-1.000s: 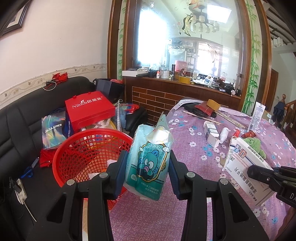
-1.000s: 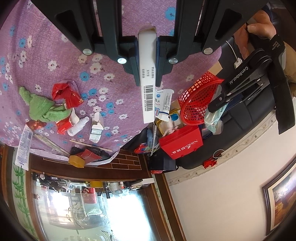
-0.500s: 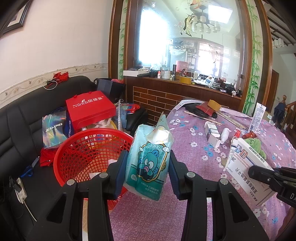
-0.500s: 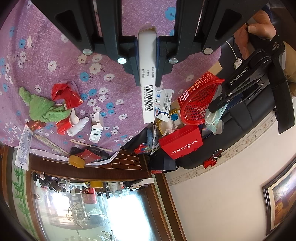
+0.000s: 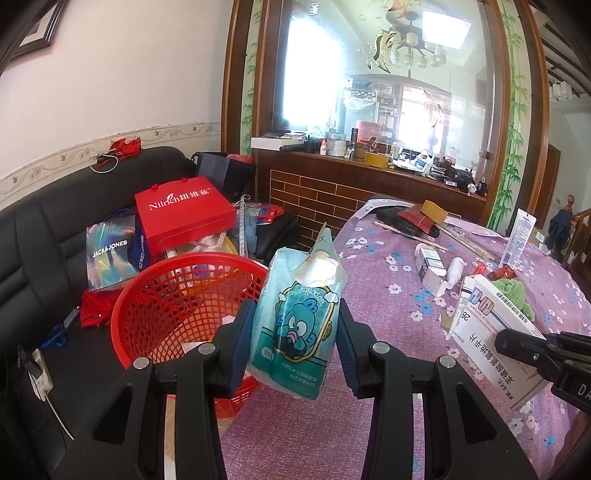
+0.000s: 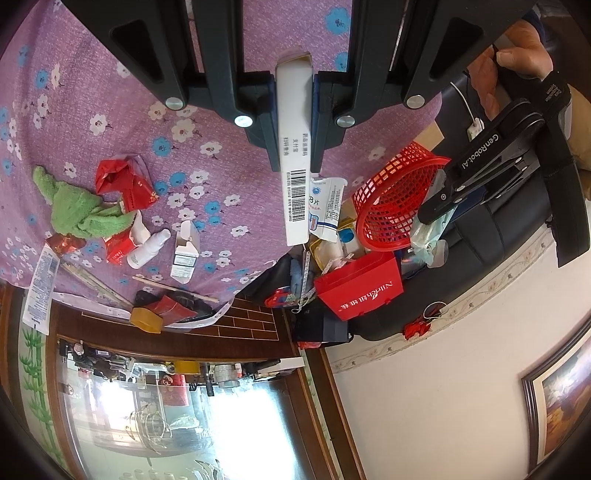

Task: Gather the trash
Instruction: 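Carry the white box and teal pack over the red wastebasket with both tools, then open both tools to drop the box and pack into the wastebasket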

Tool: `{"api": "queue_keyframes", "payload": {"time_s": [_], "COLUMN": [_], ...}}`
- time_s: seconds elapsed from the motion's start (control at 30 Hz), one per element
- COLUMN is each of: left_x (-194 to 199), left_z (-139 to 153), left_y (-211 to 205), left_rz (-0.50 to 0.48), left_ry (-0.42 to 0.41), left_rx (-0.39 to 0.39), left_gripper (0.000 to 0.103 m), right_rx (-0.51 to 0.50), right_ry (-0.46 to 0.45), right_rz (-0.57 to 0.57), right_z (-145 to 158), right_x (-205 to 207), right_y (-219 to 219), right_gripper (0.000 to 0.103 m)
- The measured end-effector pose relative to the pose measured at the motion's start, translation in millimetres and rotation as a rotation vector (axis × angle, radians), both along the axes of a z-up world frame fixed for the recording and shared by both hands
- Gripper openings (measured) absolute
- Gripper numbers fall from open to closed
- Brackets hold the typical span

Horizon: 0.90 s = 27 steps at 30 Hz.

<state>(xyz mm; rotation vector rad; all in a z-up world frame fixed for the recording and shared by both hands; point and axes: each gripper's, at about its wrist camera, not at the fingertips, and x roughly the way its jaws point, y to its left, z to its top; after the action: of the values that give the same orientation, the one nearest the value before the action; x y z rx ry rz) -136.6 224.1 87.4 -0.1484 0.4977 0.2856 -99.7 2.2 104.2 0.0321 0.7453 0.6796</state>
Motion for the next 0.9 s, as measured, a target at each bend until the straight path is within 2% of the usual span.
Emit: {"api": "queue_keyframes", "payload": {"time_s": [0.23, 0.53, 0.77, 0.9], "left_x": [1, -2, 9, 19], "left_z": [3, -4, -21, -30], "left_y": [18, 80, 123, 137], "left_rz": [0.028, 0.083, 0.109, 0.119], "left_ry": [0.003, 0.035, 0.078, 0.095], "left_rx": [-0.029, -0.149, -0.216, -0.229], "left_gripper": [0.041, 0.041, 0.041, 0.043], "right_rx": [-0.006, 0.018, 0.019, 0.028], "right_ry": [-0.001, 0.014, 0.047, 0.09], "right_rz": [0.019, 0.087, 0.174, 0.213], "right_z": [1, 14, 16, 10], "right_x": [5, 20, 39, 56], "right_y": [11, 44, 111, 151], "right_gripper": [0.014, 0.014, 0.014, 0.015]}}
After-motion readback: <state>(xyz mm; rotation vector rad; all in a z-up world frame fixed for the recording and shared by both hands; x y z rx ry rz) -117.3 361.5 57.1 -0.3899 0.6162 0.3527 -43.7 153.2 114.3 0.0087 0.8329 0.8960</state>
